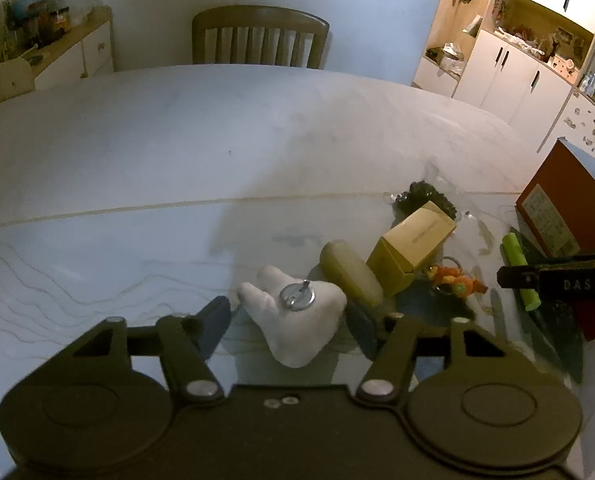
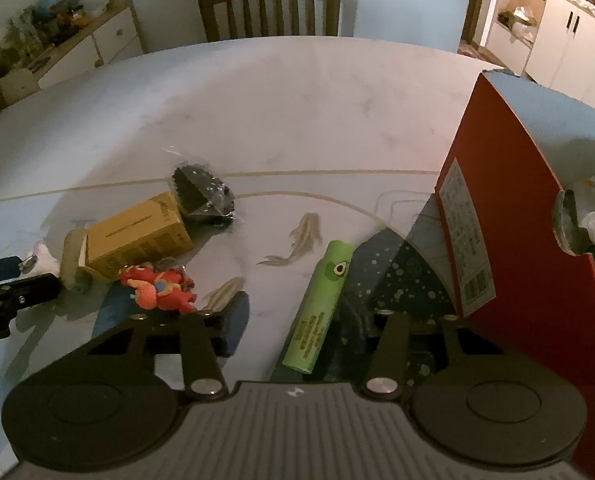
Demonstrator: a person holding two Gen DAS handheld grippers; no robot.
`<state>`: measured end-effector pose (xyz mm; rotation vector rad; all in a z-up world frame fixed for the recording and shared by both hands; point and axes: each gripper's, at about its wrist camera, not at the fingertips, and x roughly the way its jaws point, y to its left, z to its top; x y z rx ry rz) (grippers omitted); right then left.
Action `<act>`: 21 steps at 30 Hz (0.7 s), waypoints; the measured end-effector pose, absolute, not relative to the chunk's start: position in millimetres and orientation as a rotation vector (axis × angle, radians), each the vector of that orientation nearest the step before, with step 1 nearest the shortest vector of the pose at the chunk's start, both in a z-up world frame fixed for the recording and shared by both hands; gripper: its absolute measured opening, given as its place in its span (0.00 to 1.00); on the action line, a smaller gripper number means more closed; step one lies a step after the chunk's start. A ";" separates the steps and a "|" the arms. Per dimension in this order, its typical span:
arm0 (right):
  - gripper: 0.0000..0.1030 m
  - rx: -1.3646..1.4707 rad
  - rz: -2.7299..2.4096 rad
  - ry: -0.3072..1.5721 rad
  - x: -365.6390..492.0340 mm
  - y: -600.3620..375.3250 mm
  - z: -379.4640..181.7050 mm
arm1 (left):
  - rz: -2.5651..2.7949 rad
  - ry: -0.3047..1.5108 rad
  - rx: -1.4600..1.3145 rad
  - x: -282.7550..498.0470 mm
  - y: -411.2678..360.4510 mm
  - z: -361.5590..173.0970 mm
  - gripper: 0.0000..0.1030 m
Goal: Organize objects
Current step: 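Grasp the white tooth-shaped toy with the left gripper while the right grasps the lime-green tube, then carry the white toy and green tube into the red shoebox with both grippers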
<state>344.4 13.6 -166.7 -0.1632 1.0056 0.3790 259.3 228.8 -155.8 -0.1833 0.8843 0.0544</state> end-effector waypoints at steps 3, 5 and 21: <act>0.36 -0.157 0.367 1.011 346.8 11.9 -169.3 | 0.052 0.881 -0.184 259.5 227.4 -156.2 0.56; 0.32 -0.152 0.362 1.012 347.3 10.4 -170.2 | 0.052 0.881 -0.186 259.6 226.9 -156.4 0.55; 0.15 -0.131 0.365 1.019 332.2 -0.8 -164.2 | 0.067 0.886 -0.228 246.1 224.6 -151.0 0.50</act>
